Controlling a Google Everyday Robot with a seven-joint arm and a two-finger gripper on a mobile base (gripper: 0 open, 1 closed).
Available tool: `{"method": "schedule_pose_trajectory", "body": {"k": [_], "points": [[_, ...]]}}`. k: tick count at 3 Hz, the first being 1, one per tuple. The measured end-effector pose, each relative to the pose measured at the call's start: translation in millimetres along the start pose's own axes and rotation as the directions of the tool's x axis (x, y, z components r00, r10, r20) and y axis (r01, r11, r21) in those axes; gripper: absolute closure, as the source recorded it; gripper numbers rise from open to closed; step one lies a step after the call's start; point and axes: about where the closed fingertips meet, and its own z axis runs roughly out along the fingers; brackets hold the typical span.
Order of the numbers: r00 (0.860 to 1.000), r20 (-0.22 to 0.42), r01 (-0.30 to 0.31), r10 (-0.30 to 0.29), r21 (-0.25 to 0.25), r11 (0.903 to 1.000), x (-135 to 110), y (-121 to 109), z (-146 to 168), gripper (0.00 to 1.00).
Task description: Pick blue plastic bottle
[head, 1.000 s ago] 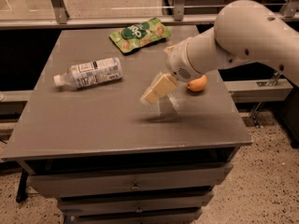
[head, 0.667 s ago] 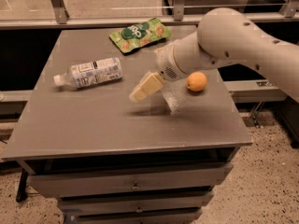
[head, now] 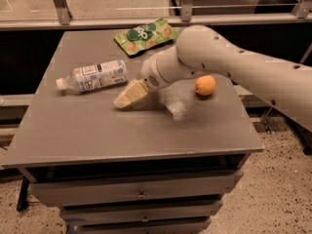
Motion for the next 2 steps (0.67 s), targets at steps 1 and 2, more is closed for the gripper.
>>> {"method": "schedule_pose_trajectory", "body": {"k": [1, 2], "points": [[0.999, 0.007, -0.05, 0.051, -0.019, 0.9986, 5.3, 5.9, 32.9, 0.0], [0.999, 0.007, -0.051, 0.051, -0.019, 0.9985, 2.9, 5.5, 30.7, 0.0]]}}
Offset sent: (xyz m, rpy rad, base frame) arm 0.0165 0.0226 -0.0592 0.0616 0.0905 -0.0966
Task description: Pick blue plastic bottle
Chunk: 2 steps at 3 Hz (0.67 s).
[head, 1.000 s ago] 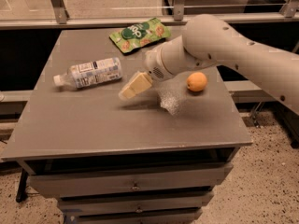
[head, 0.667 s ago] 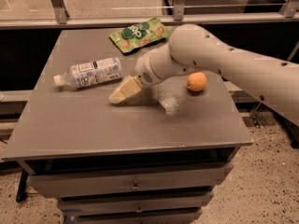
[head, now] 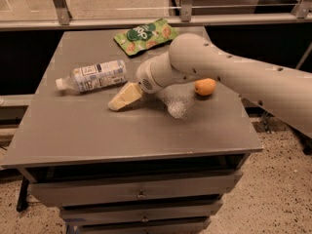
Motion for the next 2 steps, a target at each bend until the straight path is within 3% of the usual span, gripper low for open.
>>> {"method": "schedule_pose_trajectory", "body": {"k": [2], "points": [[1.0, 0.0, 0.0, 0.0, 0.0, 1.0, -0.4, -0.1, -0.4, 0.0]]}}
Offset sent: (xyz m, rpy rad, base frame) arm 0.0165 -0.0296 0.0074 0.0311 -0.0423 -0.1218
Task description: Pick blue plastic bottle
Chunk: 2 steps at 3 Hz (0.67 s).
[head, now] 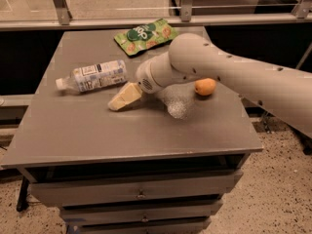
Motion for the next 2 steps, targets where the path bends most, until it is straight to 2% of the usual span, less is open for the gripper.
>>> {"method": "schedule_pose_trajectory", "body": {"k": [1, 2], "points": [[1.0, 0.0, 0.0, 0.0, 0.0, 1.0, 0.0, 0.0, 0.0, 0.0], [1.0, 0.0, 0.0, 0.0, 0.001, 1.0, 0.0, -0.1, -0.1, 0.18]]}}
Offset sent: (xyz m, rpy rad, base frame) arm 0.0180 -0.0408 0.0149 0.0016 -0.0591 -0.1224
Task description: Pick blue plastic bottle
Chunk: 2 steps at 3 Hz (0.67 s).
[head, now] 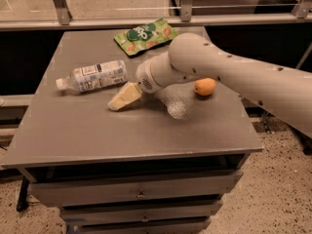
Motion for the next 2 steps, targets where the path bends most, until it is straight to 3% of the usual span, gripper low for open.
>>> {"method": "schedule_pose_trajectory", "body": {"k": [1, 2], "points": [[1.0, 0.0, 0.0, 0.0, 0.0, 1.0, -0.7, 0.0, -0.6, 0.14], [1.0, 0.0, 0.0, 0.0, 0.0, 1.0, -3.0, -0.2, -2.3, 0.0]]}}
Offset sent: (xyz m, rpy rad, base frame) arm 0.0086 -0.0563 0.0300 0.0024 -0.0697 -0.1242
